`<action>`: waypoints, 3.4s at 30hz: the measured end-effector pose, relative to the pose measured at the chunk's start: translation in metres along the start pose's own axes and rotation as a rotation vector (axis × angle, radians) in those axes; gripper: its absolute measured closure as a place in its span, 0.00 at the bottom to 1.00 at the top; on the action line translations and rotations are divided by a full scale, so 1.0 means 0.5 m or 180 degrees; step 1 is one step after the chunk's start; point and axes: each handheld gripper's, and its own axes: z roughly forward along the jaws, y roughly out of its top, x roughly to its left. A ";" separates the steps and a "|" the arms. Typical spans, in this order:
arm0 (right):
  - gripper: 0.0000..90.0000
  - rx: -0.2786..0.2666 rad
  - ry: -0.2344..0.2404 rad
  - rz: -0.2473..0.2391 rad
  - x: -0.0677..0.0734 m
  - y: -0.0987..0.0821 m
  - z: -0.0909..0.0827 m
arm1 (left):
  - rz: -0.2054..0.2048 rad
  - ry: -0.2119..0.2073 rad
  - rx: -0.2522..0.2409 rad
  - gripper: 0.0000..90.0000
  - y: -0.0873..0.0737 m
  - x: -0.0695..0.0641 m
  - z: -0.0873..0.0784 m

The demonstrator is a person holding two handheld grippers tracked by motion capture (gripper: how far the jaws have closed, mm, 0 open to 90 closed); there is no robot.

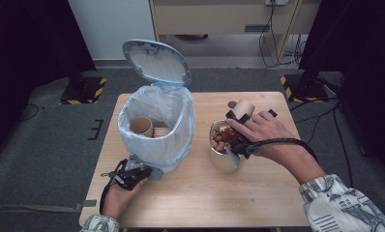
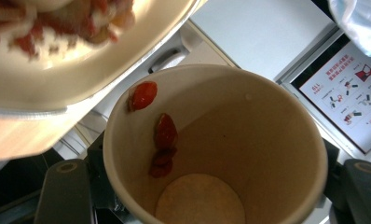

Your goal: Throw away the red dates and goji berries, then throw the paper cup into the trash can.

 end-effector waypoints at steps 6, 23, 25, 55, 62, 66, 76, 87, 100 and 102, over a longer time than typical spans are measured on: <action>0.32 0.0062 -0.0112 0.0220 -0.012 -0.016 0.005 | 0.0016 -0.0003 0.0013 1.00 0.000 0.001 0.000; 0.31 -0.0013 -0.0256 0.1020 -0.020 -0.061 0.004 | 0.0014 -0.0008 0.0010 1.00 0.000 0.002 0.000; 0.31 0.0001 -0.0242 0.1106 -0.018 -0.062 0.004 | 0.0008 -0.0007 0.0011 1.00 0.000 0.001 -0.001; 0.30 -0.0374 -0.0285 0.2142 -0.061 -0.073 0.013 | 0.0006 -0.0012 0.0009 1.00 0.000 0.001 -0.001; 0.30 -0.0397 -0.0291 0.2211 -0.066 -0.076 0.016 | 0.0015 -0.0014 0.0008 1.00 0.000 0.002 -0.001; 0.30 -0.0470 -0.0313 0.2381 -0.075 -0.080 0.016 | 0.0013 -0.0016 0.0007 1.00 0.000 0.002 -0.001; 0.30 -0.0579 -0.0285 0.2591 -0.092 -0.084 0.017 | 0.0012 -0.0015 0.0006 1.00 0.000 0.002 -0.001; 0.30 -0.0698 -0.0229 0.2852 -0.100 -0.097 0.023 | -0.0015 -0.0019 -0.0006 1.00 0.000 0.002 0.000; 0.30 -0.0995 -0.0186 0.3458 -0.122 -0.105 0.018 | -0.0030 -0.0027 -0.0010 1.00 -0.001 0.003 0.000; 0.30 -0.1016 -0.0185 0.3493 -0.126 -0.104 0.017 | -0.0030 -0.0031 -0.0015 1.00 -0.001 0.003 0.000</action>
